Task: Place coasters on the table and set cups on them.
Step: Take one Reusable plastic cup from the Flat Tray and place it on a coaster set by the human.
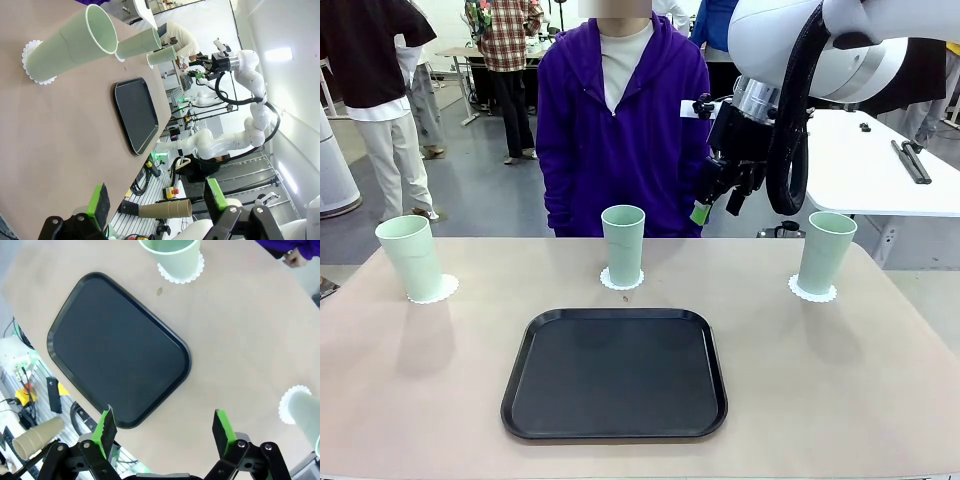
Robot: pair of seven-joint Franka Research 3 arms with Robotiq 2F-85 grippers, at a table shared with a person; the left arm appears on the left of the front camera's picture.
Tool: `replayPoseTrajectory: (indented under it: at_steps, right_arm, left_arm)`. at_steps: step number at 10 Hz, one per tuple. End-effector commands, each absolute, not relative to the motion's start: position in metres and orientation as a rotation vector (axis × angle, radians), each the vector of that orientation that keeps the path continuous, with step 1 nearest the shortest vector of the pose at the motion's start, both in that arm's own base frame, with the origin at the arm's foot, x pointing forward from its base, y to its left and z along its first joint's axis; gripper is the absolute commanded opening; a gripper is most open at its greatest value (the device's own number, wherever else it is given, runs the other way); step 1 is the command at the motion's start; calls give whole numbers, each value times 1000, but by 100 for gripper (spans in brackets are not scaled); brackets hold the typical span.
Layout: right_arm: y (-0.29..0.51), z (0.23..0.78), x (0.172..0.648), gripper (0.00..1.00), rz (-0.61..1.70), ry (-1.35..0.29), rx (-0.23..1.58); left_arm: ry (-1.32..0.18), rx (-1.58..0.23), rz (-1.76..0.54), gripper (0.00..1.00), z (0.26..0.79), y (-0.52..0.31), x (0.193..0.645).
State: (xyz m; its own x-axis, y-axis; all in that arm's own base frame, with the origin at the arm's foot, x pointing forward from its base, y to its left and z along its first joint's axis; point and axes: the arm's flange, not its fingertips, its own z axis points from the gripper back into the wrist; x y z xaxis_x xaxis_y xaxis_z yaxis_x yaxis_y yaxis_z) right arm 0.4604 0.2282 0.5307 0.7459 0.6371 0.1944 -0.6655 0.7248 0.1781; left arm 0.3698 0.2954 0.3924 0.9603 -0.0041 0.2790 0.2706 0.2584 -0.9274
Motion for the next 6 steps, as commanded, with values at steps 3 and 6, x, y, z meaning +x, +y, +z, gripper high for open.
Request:
replayPoseTrajectory:
  at_steps: [3,6]
  right_arm:
    - [226,526,460,100,727,-140,250]
    - [228,531,460,100,720,-123,244]
  left_arm:
    - [-237,-1288,-184,100,395,295,369]
    - [-237,-1288,-184,100,395,295,369]
